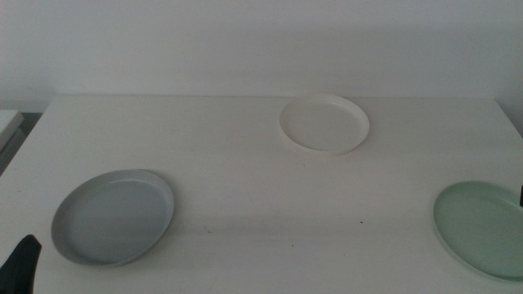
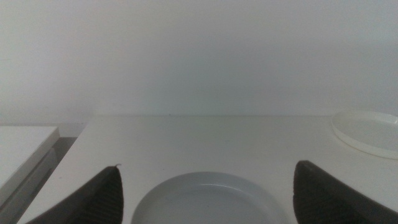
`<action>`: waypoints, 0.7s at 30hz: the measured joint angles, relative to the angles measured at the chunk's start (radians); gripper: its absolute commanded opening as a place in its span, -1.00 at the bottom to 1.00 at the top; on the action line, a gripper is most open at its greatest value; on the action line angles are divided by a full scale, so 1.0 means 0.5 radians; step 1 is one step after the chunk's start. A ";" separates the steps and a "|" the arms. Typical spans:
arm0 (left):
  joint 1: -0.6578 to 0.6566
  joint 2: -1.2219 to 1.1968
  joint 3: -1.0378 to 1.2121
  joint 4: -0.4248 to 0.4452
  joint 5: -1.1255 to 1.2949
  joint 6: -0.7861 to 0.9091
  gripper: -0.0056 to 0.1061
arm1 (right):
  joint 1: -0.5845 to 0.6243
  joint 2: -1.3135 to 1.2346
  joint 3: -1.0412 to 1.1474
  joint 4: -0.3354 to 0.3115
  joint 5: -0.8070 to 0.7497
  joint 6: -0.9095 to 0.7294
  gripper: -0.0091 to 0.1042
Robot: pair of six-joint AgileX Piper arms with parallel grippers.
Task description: Stack the three bowls on top of each other.
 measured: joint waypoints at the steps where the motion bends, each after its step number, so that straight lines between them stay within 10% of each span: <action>1: 0.000 0.000 0.000 0.000 0.000 0.000 0.78 | 0.000 0.048 -0.024 -0.034 0.018 0.024 0.80; 21: 0.000 0.000 0.000 0.000 0.000 0.000 0.78 | -0.698 1.459 -0.362 -0.359 -0.065 -0.040 0.42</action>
